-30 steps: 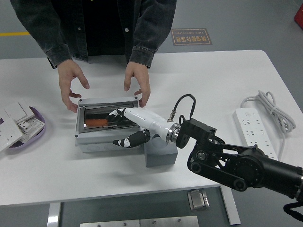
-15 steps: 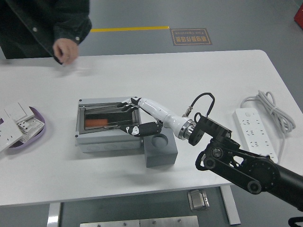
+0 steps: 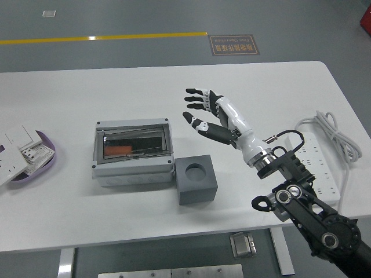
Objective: Pick up the cylinder from the cube,place it in the box,flap close box
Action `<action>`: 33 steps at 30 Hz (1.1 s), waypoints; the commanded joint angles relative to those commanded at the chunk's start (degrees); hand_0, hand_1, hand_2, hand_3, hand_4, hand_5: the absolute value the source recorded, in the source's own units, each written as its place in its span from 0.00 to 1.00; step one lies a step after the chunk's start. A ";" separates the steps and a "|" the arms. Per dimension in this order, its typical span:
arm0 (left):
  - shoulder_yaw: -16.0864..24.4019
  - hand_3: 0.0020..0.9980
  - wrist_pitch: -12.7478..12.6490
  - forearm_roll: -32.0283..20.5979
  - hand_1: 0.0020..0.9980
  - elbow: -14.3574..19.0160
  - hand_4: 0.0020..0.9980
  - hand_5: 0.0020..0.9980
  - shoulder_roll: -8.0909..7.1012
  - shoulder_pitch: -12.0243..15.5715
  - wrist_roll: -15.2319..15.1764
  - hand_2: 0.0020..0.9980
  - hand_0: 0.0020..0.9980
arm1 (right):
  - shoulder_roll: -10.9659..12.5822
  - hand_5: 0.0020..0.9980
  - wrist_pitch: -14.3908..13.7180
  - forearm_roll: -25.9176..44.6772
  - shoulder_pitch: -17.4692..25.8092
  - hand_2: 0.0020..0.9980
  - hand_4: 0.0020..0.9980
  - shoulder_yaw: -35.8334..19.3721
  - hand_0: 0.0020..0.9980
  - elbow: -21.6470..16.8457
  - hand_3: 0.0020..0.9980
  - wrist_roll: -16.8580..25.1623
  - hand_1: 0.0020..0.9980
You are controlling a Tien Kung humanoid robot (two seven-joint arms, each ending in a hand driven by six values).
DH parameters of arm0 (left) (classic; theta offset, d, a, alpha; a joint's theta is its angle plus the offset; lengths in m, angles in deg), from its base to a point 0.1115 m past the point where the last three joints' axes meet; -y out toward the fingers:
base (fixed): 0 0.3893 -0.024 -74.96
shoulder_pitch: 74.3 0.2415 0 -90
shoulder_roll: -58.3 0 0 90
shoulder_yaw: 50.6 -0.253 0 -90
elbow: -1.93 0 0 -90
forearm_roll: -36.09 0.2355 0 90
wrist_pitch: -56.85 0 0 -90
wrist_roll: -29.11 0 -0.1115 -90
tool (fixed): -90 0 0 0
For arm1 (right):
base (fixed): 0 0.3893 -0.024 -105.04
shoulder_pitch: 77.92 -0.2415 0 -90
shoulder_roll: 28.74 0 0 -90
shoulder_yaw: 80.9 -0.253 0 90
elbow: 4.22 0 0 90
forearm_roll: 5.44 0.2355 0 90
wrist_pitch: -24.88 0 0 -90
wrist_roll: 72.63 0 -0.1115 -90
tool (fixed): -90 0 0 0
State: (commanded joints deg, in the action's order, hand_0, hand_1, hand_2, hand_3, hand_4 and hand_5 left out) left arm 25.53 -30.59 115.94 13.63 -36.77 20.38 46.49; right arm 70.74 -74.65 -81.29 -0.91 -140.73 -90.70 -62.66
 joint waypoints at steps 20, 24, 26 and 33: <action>2.30 0.60 -1.09 -0.80 0.60 0.16 0.66 0.21 -0.03 -0.19 -0.58 0.55 0.60 | -0.68 0.32 -2.25 17.27 5.85 0.68 0.70 -12.83 0.74 -7.20 0.66 5.37 0.68; 2.74 0.60 -1.30 -1.44 0.60 0.38 0.66 0.21 -0.63 -0.19 -0.10 0.55 0.60 | -0.68 0.30 -2.08 16.87 6.13 0.68 0.69 -13.92 0.73 -6.80 0.66 5.88 0.68; 2.65 0.60 -1.29 -1.54 0.60 0.35 0.66 0.21 -0.73 -0.24 -0.09 0.55 0.60 | -0.57 0.30 -2.12 16.61 6.26 0.68 0.69 -14.18 0.73 -6.41 0.66 5.93 0.68; 2.73 0.60 -0.84 -0.17 0.60 0.50 0.66 0.20 -0.88 -0.69 0.83 0.55 0.60 | -1.10 0.29 -5.03 16.73 6.45 0.65 0.68 -14.77 0.72 -4.62 0.65 5.92 0.66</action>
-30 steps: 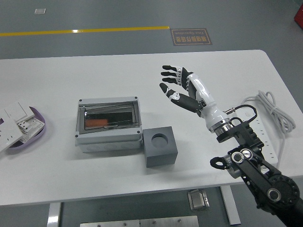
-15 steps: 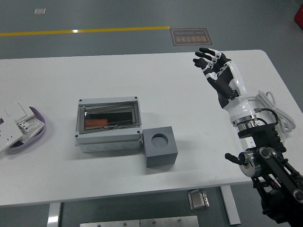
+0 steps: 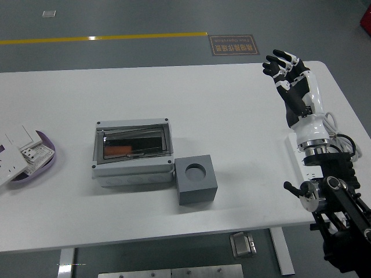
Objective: Pick up the cylinder from the cube,place it in the box,flap close box
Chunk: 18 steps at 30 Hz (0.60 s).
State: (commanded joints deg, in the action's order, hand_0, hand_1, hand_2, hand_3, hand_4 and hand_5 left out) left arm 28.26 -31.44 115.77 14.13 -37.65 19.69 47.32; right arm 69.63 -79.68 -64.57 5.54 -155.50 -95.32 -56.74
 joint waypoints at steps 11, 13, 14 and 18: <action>0.36 0.60 0.24 0.72 0.60 -0.09 0.66 0.20 -0.66 -0.45 0.32 0.55 0.60 | -0.23 0.29 5.85 -7.52 1.43 0.62 0.69 -2.07 0.71 0.64 0.63 -4.00 0.63; 0.26 0.60 0.31 0.67 0.60 -0.17 0.66 0.21 -0.67 -0.62 0.17 0.55 0.60 | -0.42 0.37 5.85 -7.66 1.75 0.63 0.73 -2.53 0.72 0.99 0.63 -3.91 0.65; 0.34 0.60 0.32 0.79 0.60 -0.16 0.66 0.21 -0.67 -0.65 0.18 0.55 0.60 | -0.46 0.37 5.85 -7.66 1.88 0.63 0.73 -2.69 0.72 1.12 0.63 -3.86 0.65; 0.49 0.60 0.29 0.94 0.60 -0.13 0.66 0.21 -0.78 -0.54 0.25 0.55 0.60 | -0.48 0.37 5.92 -7.44 2.77 0.63 0.73 -3.43 0.72 1.68 0.63 -3.72 0.65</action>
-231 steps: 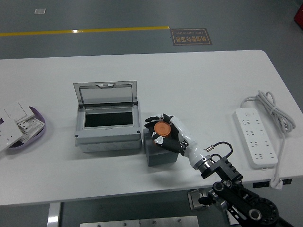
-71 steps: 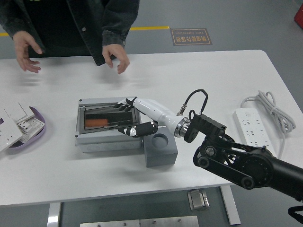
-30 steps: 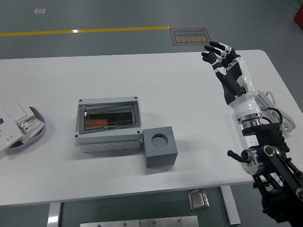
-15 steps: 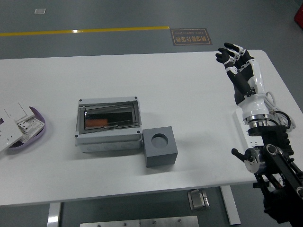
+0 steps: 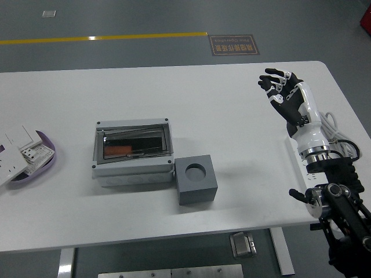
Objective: Pick up the cylinder from the cube,place it in the box,flap close box
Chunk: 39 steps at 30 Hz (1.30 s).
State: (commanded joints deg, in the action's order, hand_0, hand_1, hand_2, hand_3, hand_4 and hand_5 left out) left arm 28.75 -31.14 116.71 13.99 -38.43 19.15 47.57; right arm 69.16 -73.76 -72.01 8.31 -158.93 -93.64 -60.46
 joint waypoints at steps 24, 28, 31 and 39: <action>-1.16 0.60 -0.33 -2.13 0.60 0.05 0.67 0.21 -0.24 0.66 -0.31 0.56 0.61 | -0.91 0.00 -4.29 -12.25 1.54 0.58 0.26 -3.27 0.77 2.48 0.64 -2.93 0.65; -1.44 0.60 -0.76 -3.07 0.60 0.21 0.67 0.21 -1.02 1.32 -0.07 0.56 0.61 | -0.96 0.00 -4.51 -16.71 1.79 0.58 0.16 -3.98 0.76 2.47 0.65 -3.66 0.65; -1.64 0.60 -0.79 -3.35 0.60 0.20 0.67 0.21 -1.08 1.46 -0.06 0.56 0.61 | -0.98 0.09 -4.53 -18.13 1.87 0.62 0.24 -4.37 0.75 2.70 0.74 -4.06 0.66; -2.50 0.60 -0.67 -4.48 0.60 -0.33 0.67 0.21 -0.66 1.18 -0.96 0.56 0.61 | -0.91 0.11 -5.96 -21.28 1.98 0.63 0.26 -4.99 0.76 3.00 0.82 -6.59 0.67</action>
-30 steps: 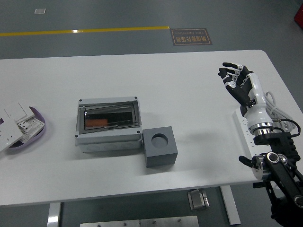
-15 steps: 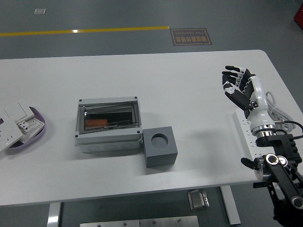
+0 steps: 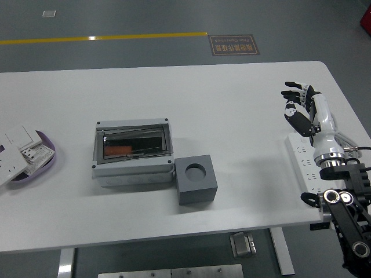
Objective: Pick up the cylinder from the cube,place it in the box,flap close box
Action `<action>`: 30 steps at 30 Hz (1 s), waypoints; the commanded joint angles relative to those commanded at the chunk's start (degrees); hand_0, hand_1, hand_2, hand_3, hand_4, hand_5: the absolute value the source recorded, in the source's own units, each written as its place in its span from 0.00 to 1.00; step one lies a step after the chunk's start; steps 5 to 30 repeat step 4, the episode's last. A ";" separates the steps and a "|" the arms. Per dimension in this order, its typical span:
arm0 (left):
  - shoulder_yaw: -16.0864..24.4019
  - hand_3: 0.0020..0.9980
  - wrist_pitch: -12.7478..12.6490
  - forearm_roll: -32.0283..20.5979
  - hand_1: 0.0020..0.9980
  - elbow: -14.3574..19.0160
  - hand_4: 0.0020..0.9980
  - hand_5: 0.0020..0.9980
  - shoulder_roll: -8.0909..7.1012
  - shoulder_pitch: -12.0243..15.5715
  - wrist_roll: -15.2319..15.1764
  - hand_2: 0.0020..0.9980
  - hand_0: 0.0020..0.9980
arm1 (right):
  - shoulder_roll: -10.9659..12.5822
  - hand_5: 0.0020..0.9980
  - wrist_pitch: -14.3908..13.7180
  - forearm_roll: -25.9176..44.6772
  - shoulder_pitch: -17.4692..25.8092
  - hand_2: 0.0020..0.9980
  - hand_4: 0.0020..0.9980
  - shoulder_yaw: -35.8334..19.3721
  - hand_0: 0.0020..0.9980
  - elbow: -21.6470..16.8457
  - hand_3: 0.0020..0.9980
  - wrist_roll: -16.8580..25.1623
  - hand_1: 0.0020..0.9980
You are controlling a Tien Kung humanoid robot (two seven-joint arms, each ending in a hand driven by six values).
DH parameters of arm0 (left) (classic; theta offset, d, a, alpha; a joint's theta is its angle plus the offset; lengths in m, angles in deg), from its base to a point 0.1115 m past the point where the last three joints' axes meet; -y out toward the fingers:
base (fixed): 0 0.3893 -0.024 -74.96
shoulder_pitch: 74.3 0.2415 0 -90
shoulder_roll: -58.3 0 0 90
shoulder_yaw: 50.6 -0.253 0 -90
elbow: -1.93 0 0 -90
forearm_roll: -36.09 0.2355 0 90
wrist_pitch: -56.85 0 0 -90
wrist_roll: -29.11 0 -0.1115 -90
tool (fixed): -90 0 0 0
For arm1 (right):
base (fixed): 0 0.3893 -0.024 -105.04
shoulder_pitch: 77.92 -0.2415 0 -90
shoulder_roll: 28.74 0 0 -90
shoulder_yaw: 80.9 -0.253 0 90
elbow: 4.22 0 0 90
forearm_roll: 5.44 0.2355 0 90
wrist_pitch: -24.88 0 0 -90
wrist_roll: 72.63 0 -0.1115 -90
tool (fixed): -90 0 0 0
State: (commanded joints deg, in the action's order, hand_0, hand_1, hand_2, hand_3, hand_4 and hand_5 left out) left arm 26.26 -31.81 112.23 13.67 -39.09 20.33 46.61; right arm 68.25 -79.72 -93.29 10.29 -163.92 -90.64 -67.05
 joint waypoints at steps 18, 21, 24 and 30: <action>-3.99 0.60 -1.23 -5.84 0.60 -1.04 0.67 0.21 -0.33 0.44 -3.03 0.56 0.61 | -0.14 0.11 0.09 1.02 0.24 0.63 0.26 0.05 0.76 0.33 0.82 0.31 0.67; -3.99 0.60 -1.23 -5.84 0.60 -1.04 0.67 0.21 -0.33 0.44 -3.03 0.56 0.61 | -0.14 0.11 0.09 1.02 0.24 0.63 0.26 0.05 0.76 0.33 0.82 0.31 0.67; -3.99 0.60 -1.23 -5.84 0.60 -1.04 0.67 0.21 -0.33 0.44 -3.03 0.56 0.61 | -0.14 0.11 0.09 1.02 0.24 0.63 0.26 0.05 0.76 0.33 0.82 0.31 0.67; -3.99 0.60 -1.23 -5.84 0.60 -1.04 0.67 0.21 -0.33 0.44 -3.03 0.56 0.61 | -0.14 0.11 0.09 1.02 0.24 0.63 0.26 0.05 0.76 0.33 0.82 0.31 0.67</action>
